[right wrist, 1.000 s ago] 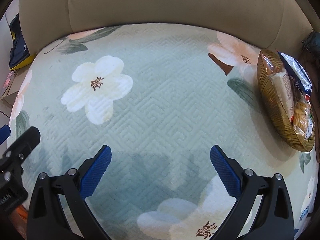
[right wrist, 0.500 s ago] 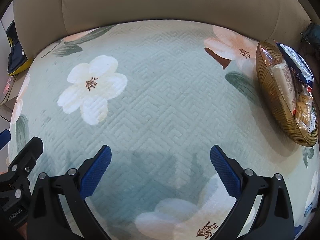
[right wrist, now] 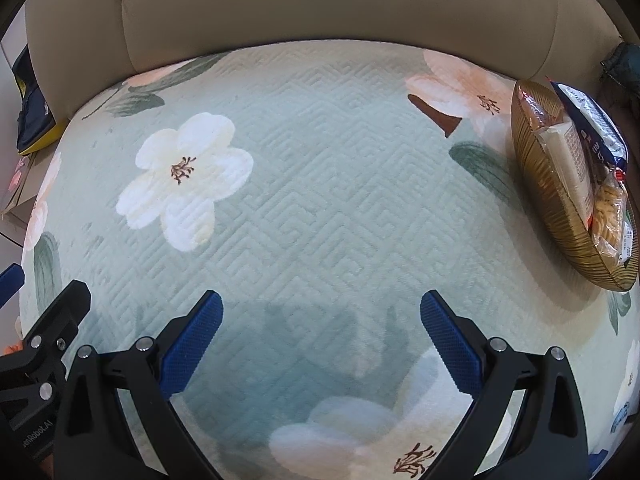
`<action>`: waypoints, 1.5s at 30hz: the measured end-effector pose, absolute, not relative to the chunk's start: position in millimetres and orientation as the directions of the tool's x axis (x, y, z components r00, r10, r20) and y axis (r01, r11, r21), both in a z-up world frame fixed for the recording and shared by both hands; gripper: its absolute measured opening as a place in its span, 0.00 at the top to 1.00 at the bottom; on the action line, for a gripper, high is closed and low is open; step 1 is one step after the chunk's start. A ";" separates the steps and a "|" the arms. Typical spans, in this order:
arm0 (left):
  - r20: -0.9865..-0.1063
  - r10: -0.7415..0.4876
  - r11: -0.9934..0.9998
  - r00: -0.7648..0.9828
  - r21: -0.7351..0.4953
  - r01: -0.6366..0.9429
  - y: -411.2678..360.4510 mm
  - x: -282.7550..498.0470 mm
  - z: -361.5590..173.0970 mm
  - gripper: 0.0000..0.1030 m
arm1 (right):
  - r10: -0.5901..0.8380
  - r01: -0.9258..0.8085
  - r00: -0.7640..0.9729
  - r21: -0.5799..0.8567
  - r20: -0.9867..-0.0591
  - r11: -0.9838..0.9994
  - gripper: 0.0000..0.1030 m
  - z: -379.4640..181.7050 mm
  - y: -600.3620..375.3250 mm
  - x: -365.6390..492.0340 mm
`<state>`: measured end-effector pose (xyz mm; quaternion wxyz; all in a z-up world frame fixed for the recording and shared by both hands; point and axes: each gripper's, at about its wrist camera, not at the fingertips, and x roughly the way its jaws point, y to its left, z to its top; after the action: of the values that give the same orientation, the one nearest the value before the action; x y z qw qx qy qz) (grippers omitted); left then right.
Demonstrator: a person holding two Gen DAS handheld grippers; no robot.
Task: Organize snacks
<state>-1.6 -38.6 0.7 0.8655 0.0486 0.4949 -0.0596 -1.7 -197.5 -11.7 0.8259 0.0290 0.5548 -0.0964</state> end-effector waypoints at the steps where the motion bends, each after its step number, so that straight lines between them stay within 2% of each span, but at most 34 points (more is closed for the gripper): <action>1: -0.863 -0.053 0.988 0.503 0.027 0.151 -38.7 -1.8 0.5 0.03 | -0.126 0.190 0.364 -0.059 -0.923 0.980 0.05 -12.4 -197.9 -1.5; 33: -0.875 -0.029 0.987 0.484 0.051 0.152 -40.5 -1.1 -5.1 0.03 | -0.088 0.183 0.308 -0.032 -0.947 0.983 0.05 -31.8 -197.7 0.5; 38: -0.876 -0.021 0.987 0.482 0.058 0.149 -43.1 -2.8 -6.3 0.03 | -0.123 0.181 0.338 -0.064 -0.933 0.981 0.05 -28.7 -202.4 6.0; 45: -0.908 -0.053 0.995 0.416 -0.012 0.101 -38.1 14.2 -13.6 0.03 | -0.119 0.207 0.358 -0.046 -0.926 0.977 0.05 -40.9 -238.7 2.1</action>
<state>14.2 -38.1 -13.6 0.8411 0.0219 0.5386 -0.0458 2.1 -238.7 -40.9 0.8230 0.0392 0.5579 -0.0991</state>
